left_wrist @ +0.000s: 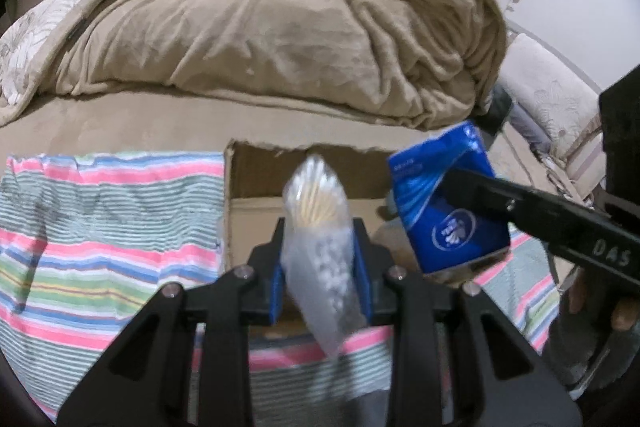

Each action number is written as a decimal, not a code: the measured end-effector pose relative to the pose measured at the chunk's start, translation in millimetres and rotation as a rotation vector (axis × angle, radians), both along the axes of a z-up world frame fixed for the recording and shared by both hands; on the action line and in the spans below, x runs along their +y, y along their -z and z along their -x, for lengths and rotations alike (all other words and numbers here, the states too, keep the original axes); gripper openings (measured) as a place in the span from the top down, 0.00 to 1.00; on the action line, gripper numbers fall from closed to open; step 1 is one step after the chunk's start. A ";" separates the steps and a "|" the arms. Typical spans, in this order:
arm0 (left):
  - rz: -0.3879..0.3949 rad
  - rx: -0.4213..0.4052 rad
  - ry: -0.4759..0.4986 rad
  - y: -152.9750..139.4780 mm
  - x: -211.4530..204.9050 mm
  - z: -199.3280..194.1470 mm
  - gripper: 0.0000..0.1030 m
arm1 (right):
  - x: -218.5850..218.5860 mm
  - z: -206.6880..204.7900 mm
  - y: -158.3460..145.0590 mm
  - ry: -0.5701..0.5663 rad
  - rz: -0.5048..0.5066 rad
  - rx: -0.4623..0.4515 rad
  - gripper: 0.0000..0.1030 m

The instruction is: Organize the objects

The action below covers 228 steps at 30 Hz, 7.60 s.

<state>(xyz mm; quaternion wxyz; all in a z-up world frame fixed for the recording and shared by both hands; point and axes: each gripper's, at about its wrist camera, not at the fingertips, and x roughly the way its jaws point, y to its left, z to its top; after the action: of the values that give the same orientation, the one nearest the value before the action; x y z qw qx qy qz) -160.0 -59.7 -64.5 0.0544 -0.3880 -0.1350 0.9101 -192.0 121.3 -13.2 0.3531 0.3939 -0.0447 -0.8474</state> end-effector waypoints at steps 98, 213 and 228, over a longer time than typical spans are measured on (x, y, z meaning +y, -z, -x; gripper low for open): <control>0.058 -0.128 -0.005 13.4 53.5 -148.9 0.28 | 74.5 -151.5 77.3 -0.040 -0.242 -0.094 0.40; 0.086 0.139 0.074 -52.8 50.1 -29.6 0.74 | 86.6 -31.3 -10.2 0.027 -0.069 0.126 0.64; 0.097 0.074 0.110 -22.1 53.5 26.7 0.73 | 66.5 9.1 6.2 0.018 -0.087 0.096 0.64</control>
<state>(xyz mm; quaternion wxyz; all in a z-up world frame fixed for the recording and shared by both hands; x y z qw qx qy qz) -186.7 -6.3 -42.5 0.0904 -0.3632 -0.0673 0.9249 -201.1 187.7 -19.4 0.3297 0.3673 0.0059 -0.8697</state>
